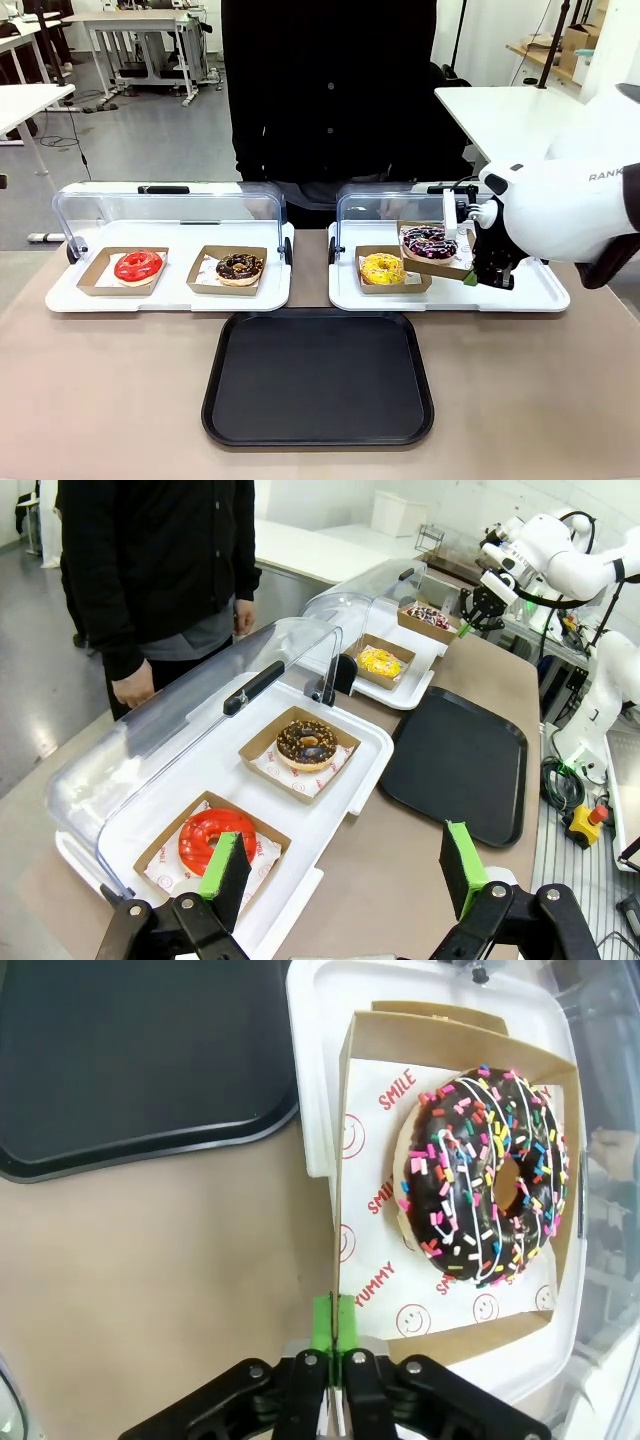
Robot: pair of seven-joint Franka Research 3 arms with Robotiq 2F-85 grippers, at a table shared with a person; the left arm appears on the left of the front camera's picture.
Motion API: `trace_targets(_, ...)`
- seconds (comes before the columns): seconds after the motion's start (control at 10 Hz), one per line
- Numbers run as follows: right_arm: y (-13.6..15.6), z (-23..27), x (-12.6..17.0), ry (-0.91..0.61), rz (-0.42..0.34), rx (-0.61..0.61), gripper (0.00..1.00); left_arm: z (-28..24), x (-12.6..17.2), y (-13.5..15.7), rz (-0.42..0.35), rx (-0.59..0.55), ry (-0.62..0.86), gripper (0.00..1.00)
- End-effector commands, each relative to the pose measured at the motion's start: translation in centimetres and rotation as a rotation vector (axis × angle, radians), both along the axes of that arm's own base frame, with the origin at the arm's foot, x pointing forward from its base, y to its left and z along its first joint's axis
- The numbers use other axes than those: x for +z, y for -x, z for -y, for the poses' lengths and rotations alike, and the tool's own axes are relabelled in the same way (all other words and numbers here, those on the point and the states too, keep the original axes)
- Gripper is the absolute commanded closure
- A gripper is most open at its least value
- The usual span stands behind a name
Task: Move the fourth donut from the left to the tray.
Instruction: Pick up the Paper togo box containing the Donut indicated by the person and place it on the Handle tray.
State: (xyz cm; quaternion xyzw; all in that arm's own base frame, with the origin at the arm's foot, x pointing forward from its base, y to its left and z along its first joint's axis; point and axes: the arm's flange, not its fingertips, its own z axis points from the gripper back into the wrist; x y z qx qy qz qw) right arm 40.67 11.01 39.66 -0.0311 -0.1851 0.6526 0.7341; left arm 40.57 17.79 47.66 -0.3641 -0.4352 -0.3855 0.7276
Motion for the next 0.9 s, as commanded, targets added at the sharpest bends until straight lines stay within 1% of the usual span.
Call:
trace_targets(0.0,-0.2,0.9,0.0,0.013,0.006,0.002,0.98,0.0,0.3,0.0,-0.006,-0.01,0.002,0.0)
trace_targets(0.3,-0.2,0.9,0.0,0.008,0.001,-0.008,0.98,0.0,0.3,0.0,-0.006,-0.01,0.002,0.0)
trace_targets(0.4,1.6,-1.8,-0.7,0.048,0.04,0.007,0.98,0.0,0.3,0.0,-0.006,-0.01,0.002,0.0)
trace_targets(0.6,4.8,-5.8,-1.9,0.063,0.064,0.002,0.98,0.0,0.3,0.0,-0.006,-0.01,0.002,0.0)
trace_targets(0.8,7.7,-9.8,-3.8,0.059,0.019,0.015,0.98,0.0,0.3,0.0,-0.006,-0.01,0.002,0.0)
